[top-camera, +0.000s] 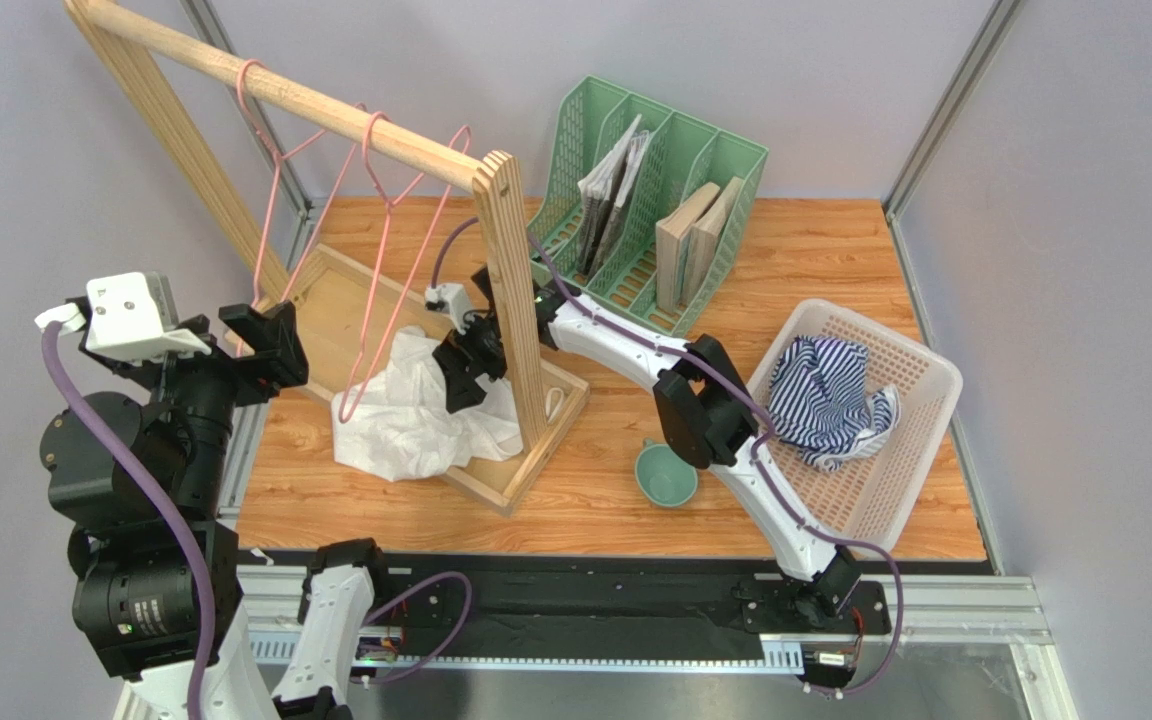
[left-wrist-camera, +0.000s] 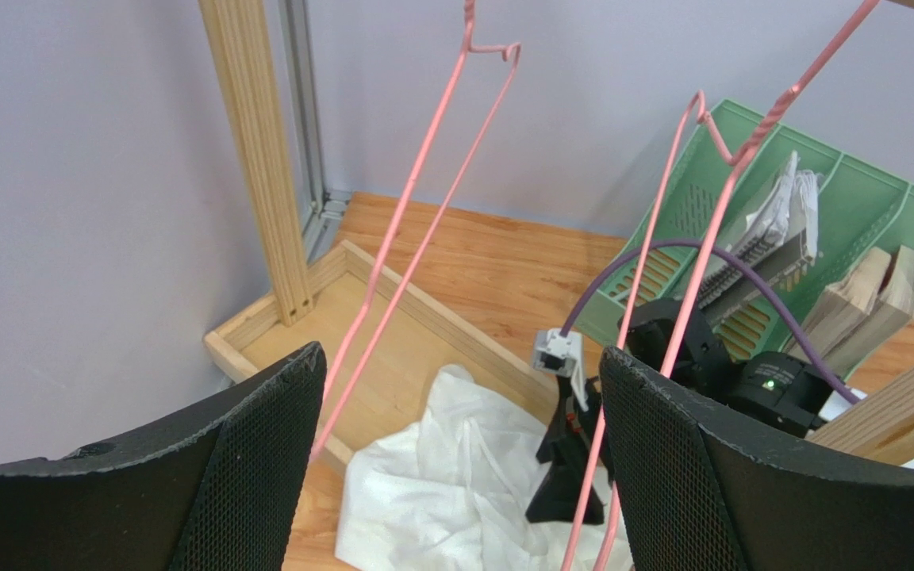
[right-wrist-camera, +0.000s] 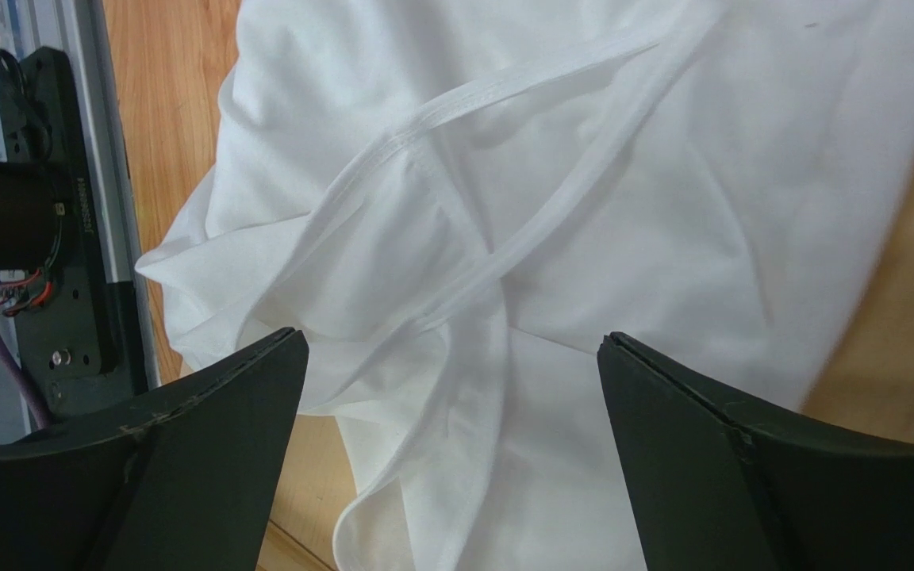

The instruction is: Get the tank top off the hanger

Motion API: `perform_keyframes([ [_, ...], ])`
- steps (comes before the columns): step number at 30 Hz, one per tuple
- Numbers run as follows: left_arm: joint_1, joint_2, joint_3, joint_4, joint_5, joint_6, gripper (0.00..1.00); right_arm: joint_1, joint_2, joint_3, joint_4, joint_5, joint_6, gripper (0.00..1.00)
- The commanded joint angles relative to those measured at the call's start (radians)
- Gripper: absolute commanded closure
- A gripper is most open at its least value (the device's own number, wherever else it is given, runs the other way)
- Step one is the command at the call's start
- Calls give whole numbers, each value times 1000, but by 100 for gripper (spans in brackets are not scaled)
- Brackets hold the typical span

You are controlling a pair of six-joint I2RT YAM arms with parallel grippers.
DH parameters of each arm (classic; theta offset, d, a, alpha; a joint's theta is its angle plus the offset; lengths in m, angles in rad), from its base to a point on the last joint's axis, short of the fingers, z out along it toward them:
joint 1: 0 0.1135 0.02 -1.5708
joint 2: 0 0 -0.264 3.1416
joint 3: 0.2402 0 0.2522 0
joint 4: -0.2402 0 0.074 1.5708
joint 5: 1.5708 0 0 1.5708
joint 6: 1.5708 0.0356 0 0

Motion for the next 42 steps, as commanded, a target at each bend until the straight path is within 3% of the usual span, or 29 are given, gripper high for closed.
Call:
perform_keyframes([
  [1,5,19,-15,33,45,-16,12,21,-9,-25,0,-67,-83,0],
  [6,5,24,-15,34,55,-18,12,42,-9,-77,-7,-52,-104,0],
  [15,5,35,11,19,68,-33,12,47,3,-137,-9,-81,-109,15],
  [24,5,24,58,-4,94,-58,12,65,24,-152,-52,-70,-149,46],
  [28,4,24,55,-6,100,-62,12,67,29,-134,-67,-64,-161,55],
  [35,5,25,69,-7,106,-71,12,65,70,0,-135,-47,-176,74],
  [36,4,25,74,-7,108,-74,12,62,73,17,-130,-41,-173,93],
  [37,4,25,77,-6,111,-77,12,61,77,26,-126,-30,-160,100],
  [42,5,16,72,7,137,-105,12,29,34,3,6,-50,-63,100],
])
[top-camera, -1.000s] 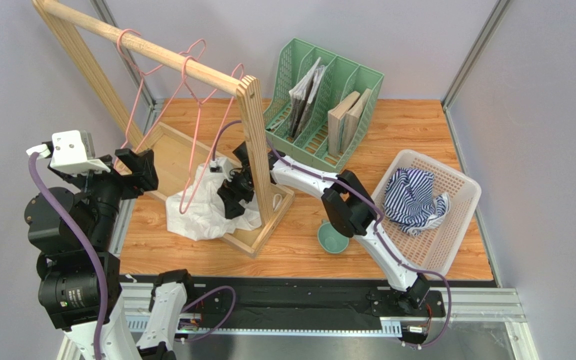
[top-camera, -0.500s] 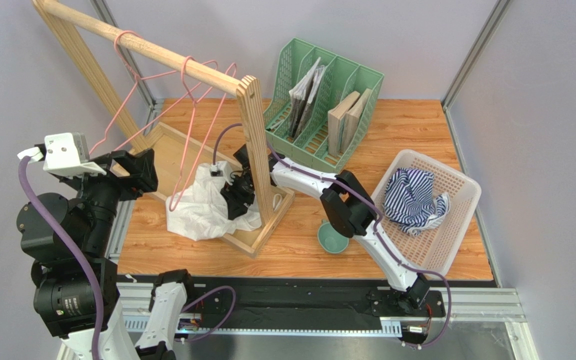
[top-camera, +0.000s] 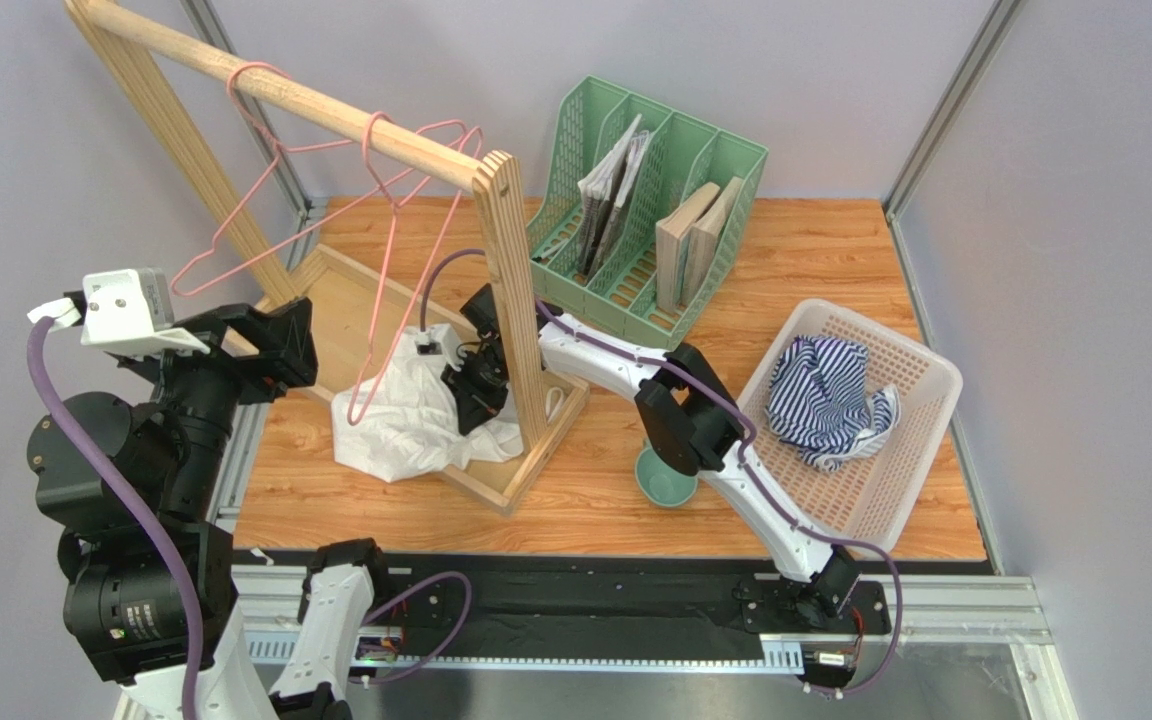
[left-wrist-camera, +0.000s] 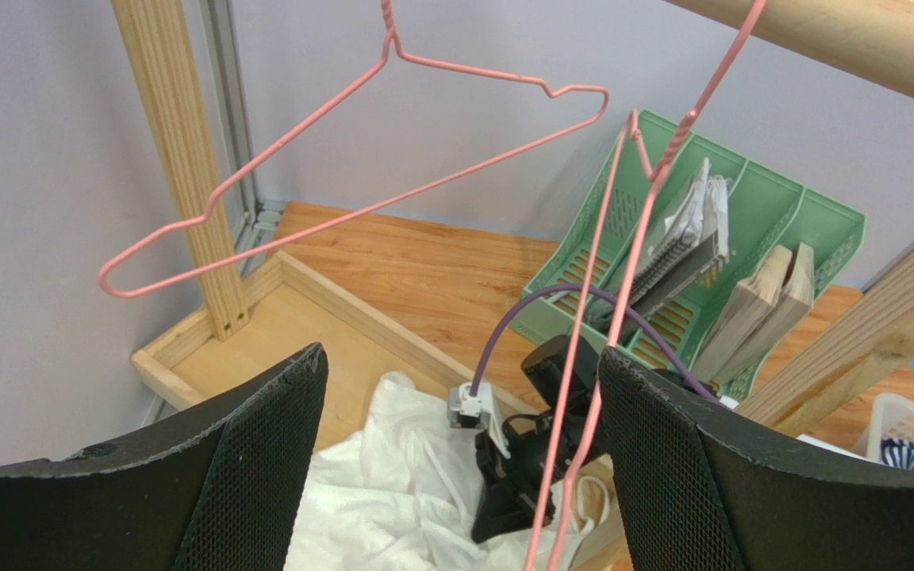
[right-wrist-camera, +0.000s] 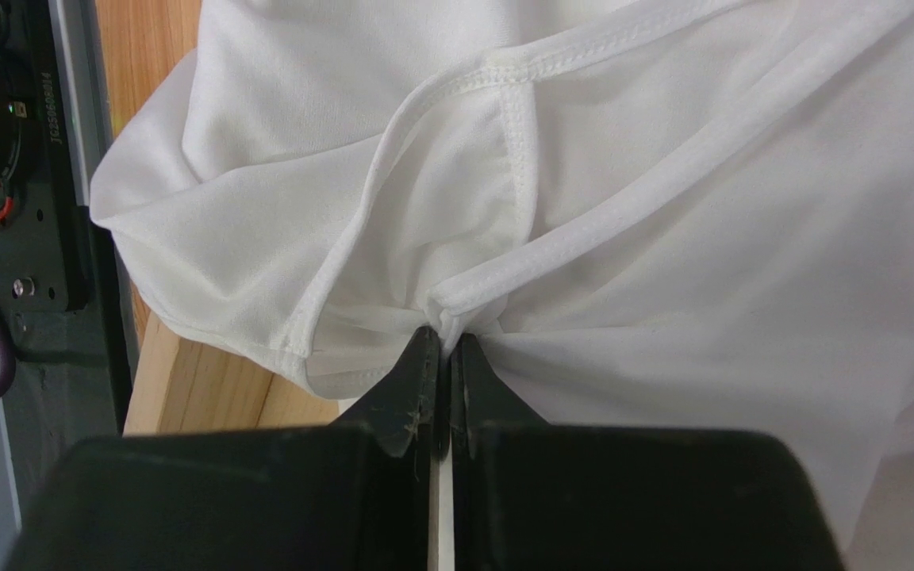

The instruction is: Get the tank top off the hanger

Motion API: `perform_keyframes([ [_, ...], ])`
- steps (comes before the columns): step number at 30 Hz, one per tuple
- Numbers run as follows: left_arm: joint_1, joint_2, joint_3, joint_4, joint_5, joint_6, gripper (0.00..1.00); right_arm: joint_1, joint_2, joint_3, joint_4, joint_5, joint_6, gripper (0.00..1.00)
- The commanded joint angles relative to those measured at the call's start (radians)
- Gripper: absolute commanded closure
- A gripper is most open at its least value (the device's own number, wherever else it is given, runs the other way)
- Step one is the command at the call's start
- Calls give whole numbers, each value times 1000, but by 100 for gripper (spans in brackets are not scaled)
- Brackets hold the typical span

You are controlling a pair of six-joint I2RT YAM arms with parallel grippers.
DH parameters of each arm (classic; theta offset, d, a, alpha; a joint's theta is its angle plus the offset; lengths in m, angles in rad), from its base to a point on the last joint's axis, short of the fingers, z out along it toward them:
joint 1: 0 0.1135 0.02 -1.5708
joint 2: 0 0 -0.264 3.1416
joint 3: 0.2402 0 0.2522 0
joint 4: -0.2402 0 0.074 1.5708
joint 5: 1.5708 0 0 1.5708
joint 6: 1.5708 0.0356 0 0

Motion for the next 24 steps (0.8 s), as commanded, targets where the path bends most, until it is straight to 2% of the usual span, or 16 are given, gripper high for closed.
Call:
perform_keyframes([
  [1,5,-5,16,24,41,-43,13,-26,-40,-12,142,-1,99,100],
  [3,5,-18,1,44,58,-59,13,-43,-92,-57,269,3,165,100],
  [8,4,-50,-35,110,90,-97,14,-79,-131,-63,424,17,257,100],
  [14,4,-103,-110,217,112,-164,14,-120,-169,-104,692,-11,478,100],
  [19,5,-93,-108,236,156,-192,15,-143,-188,-115,889,63,642,100],
  [24,5,-65,-96,236,167,-194,15,-206,-149,-26,1107,85,810,100],
])
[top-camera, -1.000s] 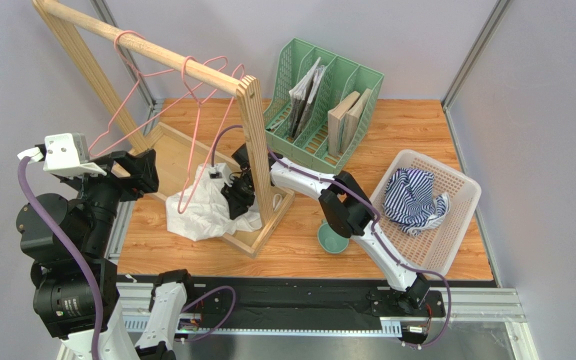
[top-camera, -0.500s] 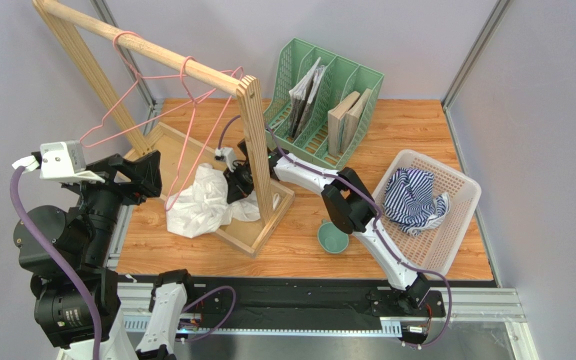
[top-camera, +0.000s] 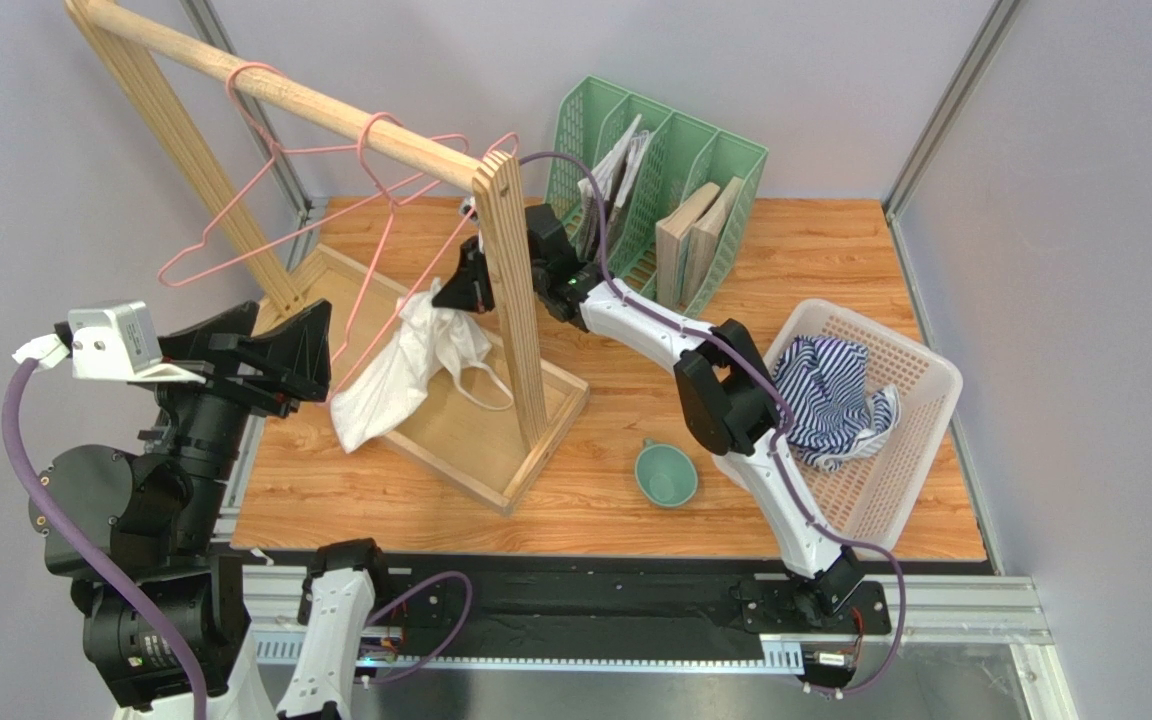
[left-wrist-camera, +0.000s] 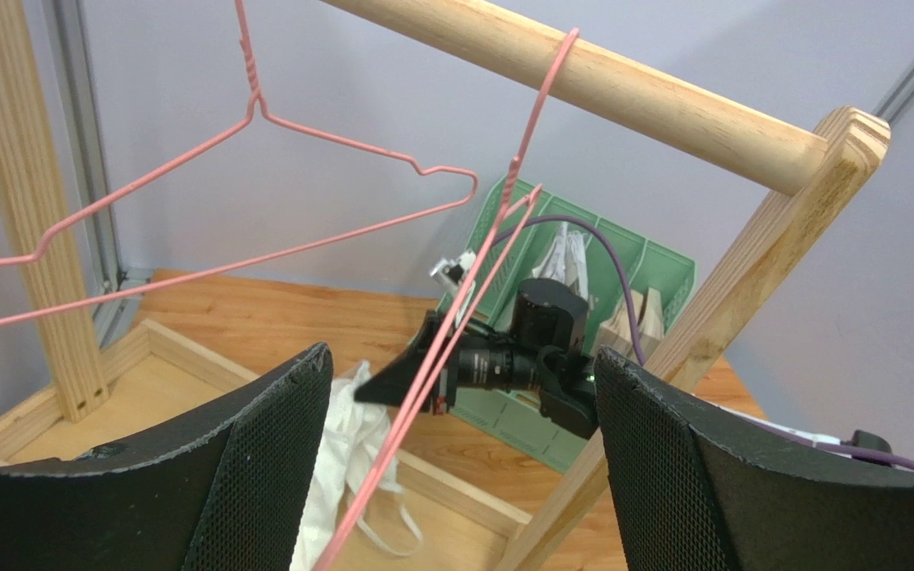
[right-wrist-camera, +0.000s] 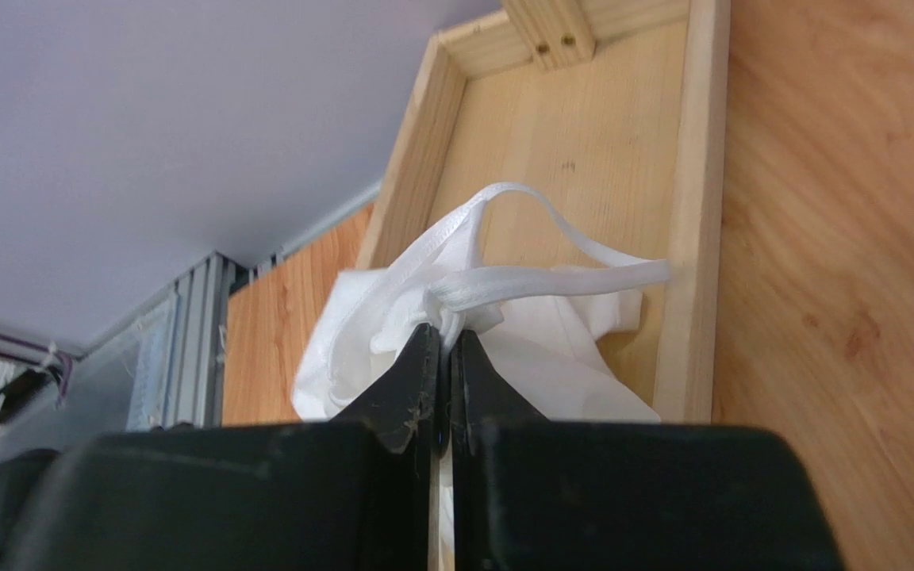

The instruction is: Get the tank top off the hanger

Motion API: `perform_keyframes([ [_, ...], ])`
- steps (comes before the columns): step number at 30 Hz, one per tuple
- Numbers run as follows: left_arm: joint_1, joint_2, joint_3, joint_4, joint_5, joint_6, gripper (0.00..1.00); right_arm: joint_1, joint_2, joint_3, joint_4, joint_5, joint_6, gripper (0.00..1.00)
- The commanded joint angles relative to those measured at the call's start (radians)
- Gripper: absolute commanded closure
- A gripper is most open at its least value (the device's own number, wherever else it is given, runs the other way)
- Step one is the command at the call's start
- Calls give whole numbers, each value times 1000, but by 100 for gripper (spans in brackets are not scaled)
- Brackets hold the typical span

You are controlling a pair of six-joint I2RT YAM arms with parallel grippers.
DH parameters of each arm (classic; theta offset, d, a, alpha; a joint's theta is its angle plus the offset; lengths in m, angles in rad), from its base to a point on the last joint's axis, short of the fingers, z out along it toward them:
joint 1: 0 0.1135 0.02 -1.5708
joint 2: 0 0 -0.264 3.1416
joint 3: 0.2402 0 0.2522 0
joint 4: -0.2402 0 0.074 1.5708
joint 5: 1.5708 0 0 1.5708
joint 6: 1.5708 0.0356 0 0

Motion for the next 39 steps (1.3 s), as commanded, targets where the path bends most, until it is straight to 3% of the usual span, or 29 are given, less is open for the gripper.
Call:
perform_keyframes([
  [1,5,38,18,45,37,-24,15,-55,-12,118,291,26,225,100],
  [6,5,51,61,29,33,-15,15,-87,58,311,299,81,274,100],
  [15,5,71,102,23,36,-26,16,-167,15,325,442,247,377,100],
  [22,5,58,69,61,42,-72,16,-237,-104,332,472,403,394,100],
  [26,5,49,27,109,46,-122,15,-271,-257,255,472,497,363,100],
  [32,5,38,-11,161,82,-185,15,-296,-455,212,256,659,178,100],
  [36,5,54,1,205,193,-246,15,-297,-586,288,-126,863,37,100],
  [39,5,72,-4,265,282,-321,15,-297,-685,272,-291,1014,-94,100],
])
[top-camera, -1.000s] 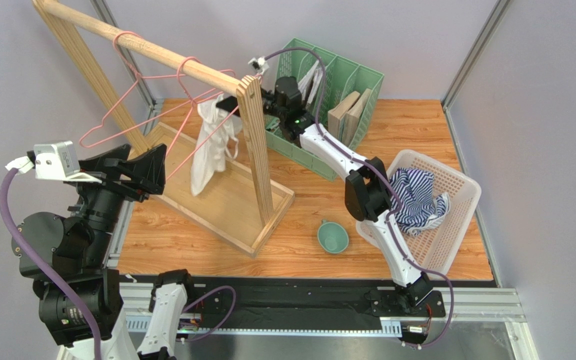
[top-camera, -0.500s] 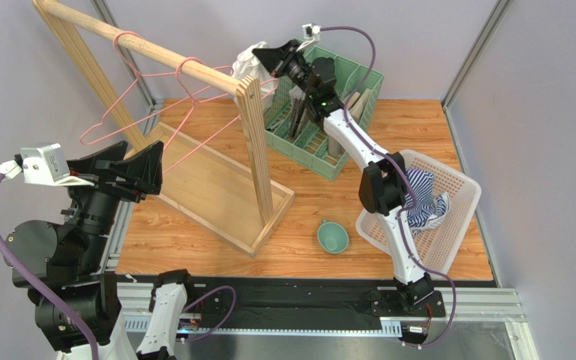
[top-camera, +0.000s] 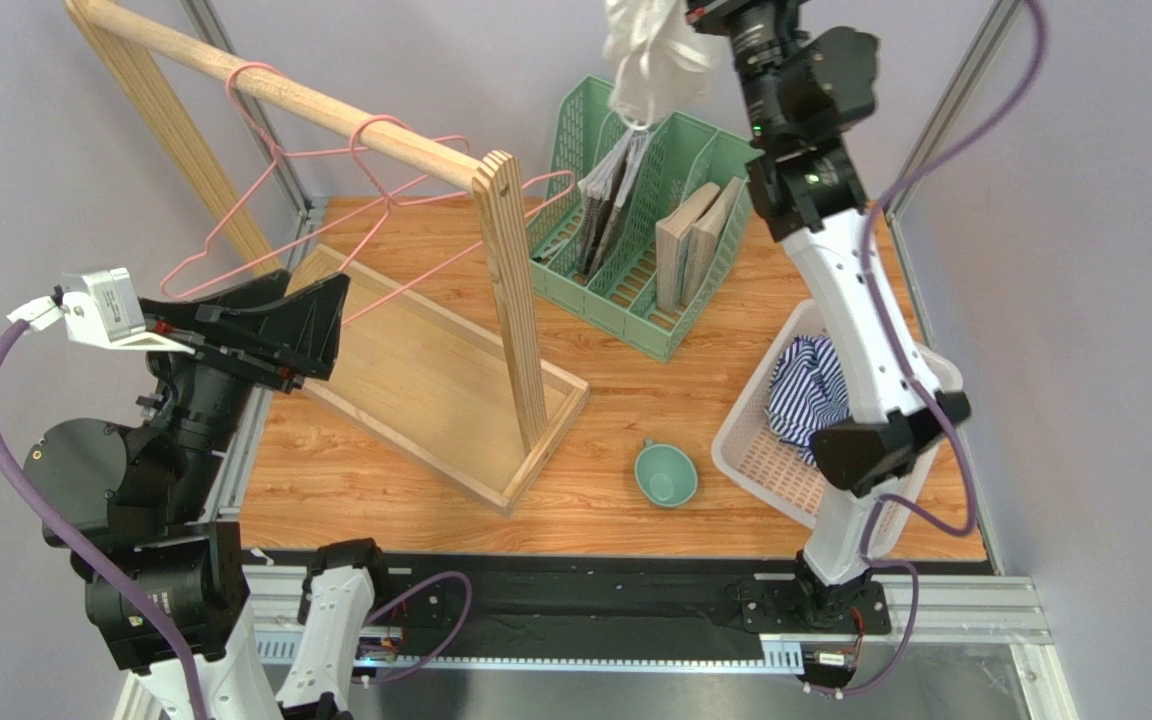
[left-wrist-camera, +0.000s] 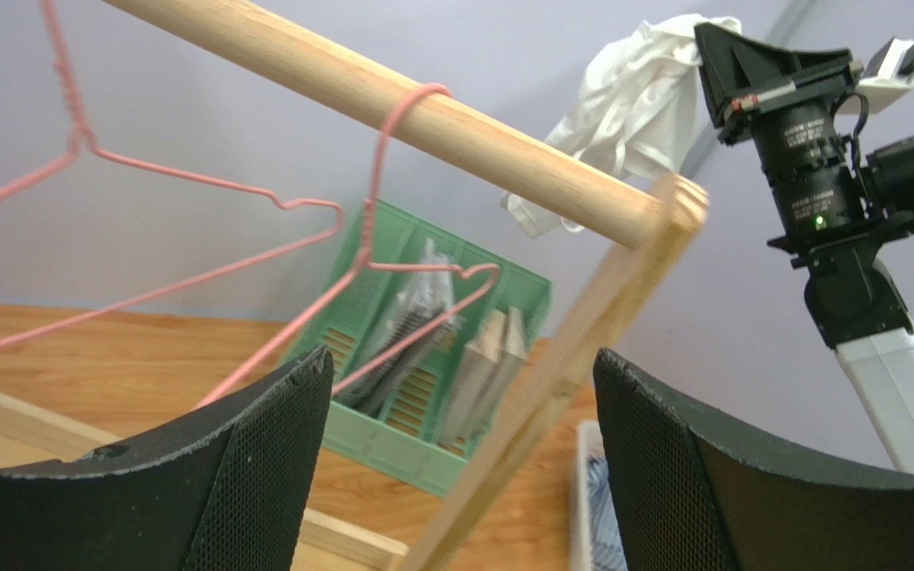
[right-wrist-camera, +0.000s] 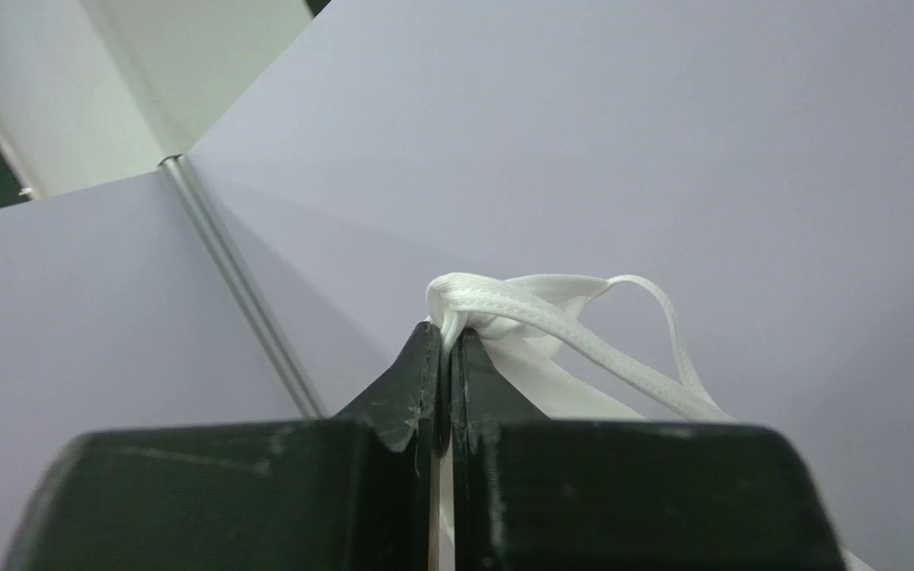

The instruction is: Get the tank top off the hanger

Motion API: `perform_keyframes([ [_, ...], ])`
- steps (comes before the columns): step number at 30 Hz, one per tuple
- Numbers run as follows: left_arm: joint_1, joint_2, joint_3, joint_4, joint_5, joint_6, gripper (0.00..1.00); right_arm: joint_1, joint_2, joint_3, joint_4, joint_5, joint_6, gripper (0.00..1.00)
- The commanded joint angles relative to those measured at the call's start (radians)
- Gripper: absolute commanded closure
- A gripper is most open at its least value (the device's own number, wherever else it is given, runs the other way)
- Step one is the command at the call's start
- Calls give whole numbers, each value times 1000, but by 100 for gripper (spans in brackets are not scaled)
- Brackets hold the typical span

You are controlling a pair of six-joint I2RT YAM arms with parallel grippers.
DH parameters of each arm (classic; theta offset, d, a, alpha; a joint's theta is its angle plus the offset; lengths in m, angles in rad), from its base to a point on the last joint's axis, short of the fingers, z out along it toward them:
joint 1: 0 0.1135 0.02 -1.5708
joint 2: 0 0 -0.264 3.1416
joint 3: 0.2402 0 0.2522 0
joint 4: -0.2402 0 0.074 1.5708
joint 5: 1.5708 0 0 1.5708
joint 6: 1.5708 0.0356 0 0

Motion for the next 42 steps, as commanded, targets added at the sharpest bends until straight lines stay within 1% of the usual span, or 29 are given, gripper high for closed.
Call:
perform_keyframes([
  [1,5,28,7,150,165,-135,15,7,-139,-2,-345,337,-278,100],
  [3,4,27,-22,196,206,-201,16,6,-201,-81,-398,415,-347,100],
  [4,5,25,-34,249,218,-223,16,6,-262,-121,-404,481,-387,100],
  [5,5,27,-56,285,237,-243,16,6,-288,-157,-419,515,-448,100],
  [6,5,30,-65,324,289,-272,16,3,-316,-190,-427,543,-474,100],
  [7,5,34,-71,407,318,-325,16,3,-363,-261,-439,592,-513,100],
  [8,5,48,-76,447,349,-356,15,-2,-379,-289,-479,619,-550,100],
  [9,5,56,-77,480,405,-378,16,-5,-397,-316,-502,653,-556,100],
  [10,5,62,-74,518,424,-408,16,-9,-423,-364,-528,710,-556,100],
  [11,4,68,-65,526,447,-411,16,-20,-434,-390,-593,725,-555,100],
  [13,4,68,-54,530,464,-405,15,-34,-451,-450,-664,750,-516,100],
  [14,1,70,-47,530,478,-405,15,-49,-463,-468,-737,756,-496,100],
  [15,-1,74,-41,533,487,-405,14,-58,-469,-488,-766,756,-445,100],
  [17,-11,94,-19,537,511,-405,14,-86,-482,-552,-840,741,-398,100],
  [18,-27,103,-10,537,519,-404,14,-92,-483,-574,-864,733,-346,100],
  [20,-59,132,21,535,527,-390,14,-124,-488,-620,-926,692,-292,100],
  [21,-111,143,28,535,519,-381,14,-135,-489,-635,-944,677,-269,100],
  [23,-169,181,60,532,519,-358,14,-170,-492,-666,-988,634,-208,100],
  [24,-217,198,76,505,521,-334,14,-183,-494,-690,-1003,621,-187,100],
  [26,-241,234,106,465,512,-307,14,-225,-489,-708,-1068,575,-111,100],
  [29,-257,217,88,440,479,-271,14,-281,-500,-761,-1105,503,-38,100],
  [31,-257,185,58,434,462,-244,14,-305,-521,-809,-1112,460,-16,100],
  [34,-258,159,35,380,446,-197,13,-330,-577,-839,-1123,449,-8,100],
  [36,-258,146,22,350,441,-178,13,-330,-612,-841,-1129,442,-16,100],
  [40,-257,122,-8,317,426,-140,13,-324,-721,-841,-1140,353,-22,100],
  [42,-257,116,-13,307,416,-125,13,-318,-765,-821,-1171,351,-25,100],
])
